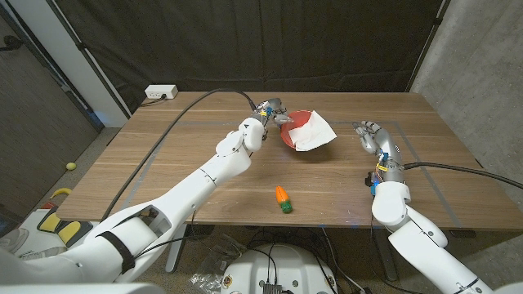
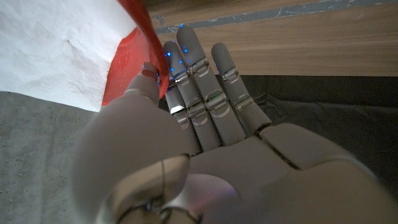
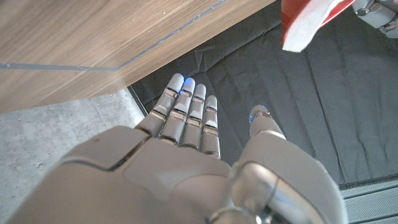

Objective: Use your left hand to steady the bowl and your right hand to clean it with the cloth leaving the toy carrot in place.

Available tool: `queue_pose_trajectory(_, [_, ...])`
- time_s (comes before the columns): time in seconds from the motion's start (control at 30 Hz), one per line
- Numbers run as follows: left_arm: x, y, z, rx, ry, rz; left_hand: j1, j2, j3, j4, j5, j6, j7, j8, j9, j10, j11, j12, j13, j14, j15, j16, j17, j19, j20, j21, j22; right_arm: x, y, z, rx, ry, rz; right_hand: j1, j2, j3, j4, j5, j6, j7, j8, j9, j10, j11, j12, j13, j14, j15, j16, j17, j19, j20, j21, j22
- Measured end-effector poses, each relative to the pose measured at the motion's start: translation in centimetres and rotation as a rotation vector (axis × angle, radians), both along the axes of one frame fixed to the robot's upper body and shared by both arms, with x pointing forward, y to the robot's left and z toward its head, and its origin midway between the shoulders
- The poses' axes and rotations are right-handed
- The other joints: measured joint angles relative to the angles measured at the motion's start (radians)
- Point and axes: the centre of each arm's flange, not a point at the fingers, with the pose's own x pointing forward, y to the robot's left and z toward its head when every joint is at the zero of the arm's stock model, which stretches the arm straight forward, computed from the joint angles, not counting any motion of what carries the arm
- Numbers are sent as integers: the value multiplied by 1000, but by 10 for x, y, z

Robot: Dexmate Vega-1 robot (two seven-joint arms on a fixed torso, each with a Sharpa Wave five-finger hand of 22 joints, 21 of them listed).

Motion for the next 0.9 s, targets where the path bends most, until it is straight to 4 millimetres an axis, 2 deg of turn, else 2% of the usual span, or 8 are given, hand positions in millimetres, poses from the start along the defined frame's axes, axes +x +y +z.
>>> queue_pose_trajectory(0.03, [0,1,0,-6,-1,-3,0,0,0,0,0,0,0,0,1,0,0,1,1,0,0,0,1,0,0,0,0,-1,3,1,1,-1,-2,-5,-5,-1,1,0,9,1,2,0,10,1,3,0,11,0,4,3,5,2,4,0])
queue_pose_trajectory(0.1, [0,4,-1,-30,-7,-13,0,0,0,0,0,0,0,0,7,0,0,4,6,0,0,0,4,0,0,7,0,-2,4,1,-3,5,-25,-24,-24,-15,14,0,37,4,10,0,36,4,8,0,38,0,8,7,15,13,12,4])
queue_pose_trajectory(0.23, [-1,8,-2,-67,-15,-23,0,0,1,1,0,0,0,6,10,0,0,4,14,0,0,0,10,0,0,15,0,-4,8,2,-9,19,-58,-63,-63,-51,31,0,88,6,17,0,88,12,21,5,93,2,20,14,41,31,35,13])
queue_pose_trajectory(0.33, [-1,9,-1,-89,-24,-30,0,0,1,1,0,0,0,6,17,0,0,4,19,0,0,0,10,0,0,15,0,-5,14,4,-16,30,-78,-81,-81,-70,36,0,109,6,19,0,107,15,23,5,118,2,26,18,48,38,38,17])
queue_pose_trajectory(0.7, [0,11,-4,-153,-36,-52,0,0,11,3,-4,-2,2,11,29,0,0,12,37,0,0,0,24,-9,2,37,-3,-3,34,11,-53,104,-100,-110,-110,-95,39,4,129,4,19,0,131,17,22,7,137,-1,30,27,51,42,46,19])
queue_pose_trajectory(0.9, [2,7,-6,-174,-34,-55,0,0,13,1,-2,-2,2,11,32,-2,1,12,46,0,0,0,29,-12,-2,45,-3,-3,49,17,-83,124,-80,-110,-110,-98,43,15,172,1,25,2,180,19,35,9,201,-14,62,39,64,47,63,23])
